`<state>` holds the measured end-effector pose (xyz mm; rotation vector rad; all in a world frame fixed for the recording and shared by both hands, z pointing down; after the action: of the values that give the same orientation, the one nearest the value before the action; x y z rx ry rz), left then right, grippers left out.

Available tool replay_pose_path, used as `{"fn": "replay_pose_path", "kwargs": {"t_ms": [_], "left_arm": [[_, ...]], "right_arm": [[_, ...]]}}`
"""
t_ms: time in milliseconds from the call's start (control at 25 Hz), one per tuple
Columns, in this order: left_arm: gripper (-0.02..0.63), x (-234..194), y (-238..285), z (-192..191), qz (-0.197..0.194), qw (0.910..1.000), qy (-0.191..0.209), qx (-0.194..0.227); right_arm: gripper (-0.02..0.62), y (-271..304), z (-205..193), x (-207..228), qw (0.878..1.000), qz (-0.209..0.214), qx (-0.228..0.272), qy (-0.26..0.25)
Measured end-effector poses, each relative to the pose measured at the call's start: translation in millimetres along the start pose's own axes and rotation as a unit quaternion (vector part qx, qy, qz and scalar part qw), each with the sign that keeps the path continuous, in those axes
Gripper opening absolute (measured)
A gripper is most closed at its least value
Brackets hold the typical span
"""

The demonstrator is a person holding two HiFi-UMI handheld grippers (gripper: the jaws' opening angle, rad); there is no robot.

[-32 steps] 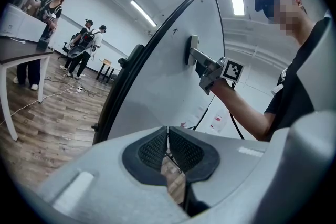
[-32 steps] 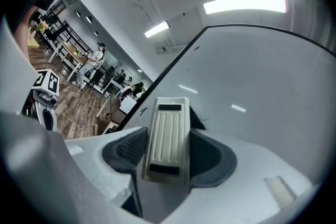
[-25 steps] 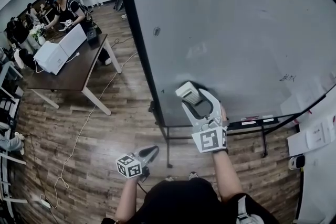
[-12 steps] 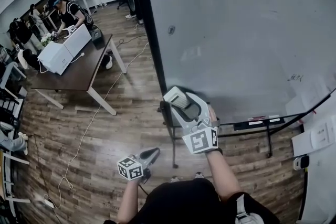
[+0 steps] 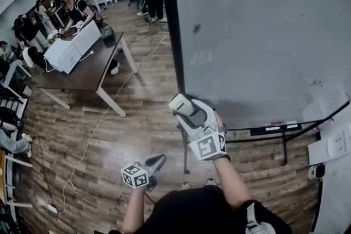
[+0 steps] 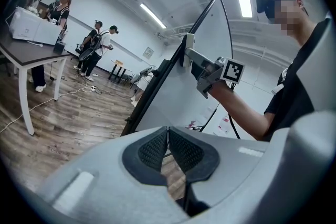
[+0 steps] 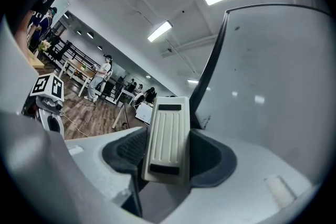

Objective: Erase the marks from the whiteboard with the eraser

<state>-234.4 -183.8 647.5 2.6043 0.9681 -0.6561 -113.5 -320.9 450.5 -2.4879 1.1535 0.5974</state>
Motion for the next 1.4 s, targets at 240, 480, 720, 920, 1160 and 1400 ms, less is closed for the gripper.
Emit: {"fn": "replay_pose_path", "kwargs": {"t_ms": [240,480,720,920,1160,1400], "left_arm": [[0.018,7.2,9.2,2.4,-0.016,0.9999,0.002,0.001],[0.018,10.4,12.9,6.9,-0.022,0.9997,0.004,0.005],[0.018,9.6,19.4,7.0,-0.026,0.9996,-0.001,0.01],[0.018,15.7,30.4,2.6,-0.04,0.9992,-0.003,0.001],[0.018,19.9,38.6,0.7,-0.045,0.999,-0.003,-0.002],[0.018,11.1,30.9,4.1,-0.032,0.9995,-0.004,0.001]], "right_arm": [[0.255,0.9,33.2,21.3,0.999,-0.015,0.027,-0.012],[0.255,-8.5,59.2,49.9,0.997,-0.04,0.057,-0.03],[0.255,-34.9,62.4,80.5,0.994,-0.072,0.06,-0.05],[0.255,-52.7,64.2,99.9,0.992,-0.096,0.059,-0.051],[0.255,-55.0,66.2,105.6,0.992,-0.103,0.048,-0.052],[0.255,-35.3,79.8,95.2,0.993,-0.092,0.06,-0.051]]}}
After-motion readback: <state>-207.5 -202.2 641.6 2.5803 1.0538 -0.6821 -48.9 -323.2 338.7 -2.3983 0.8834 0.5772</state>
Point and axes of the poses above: the fingertips, and each gripper's own axes: y forward along the fingers, x to its right, z out of its top, the point moved 3 cm from there along -y, backward along the fingers, and after that the axes turned 11 degrees about x, right-handed, at the moved point
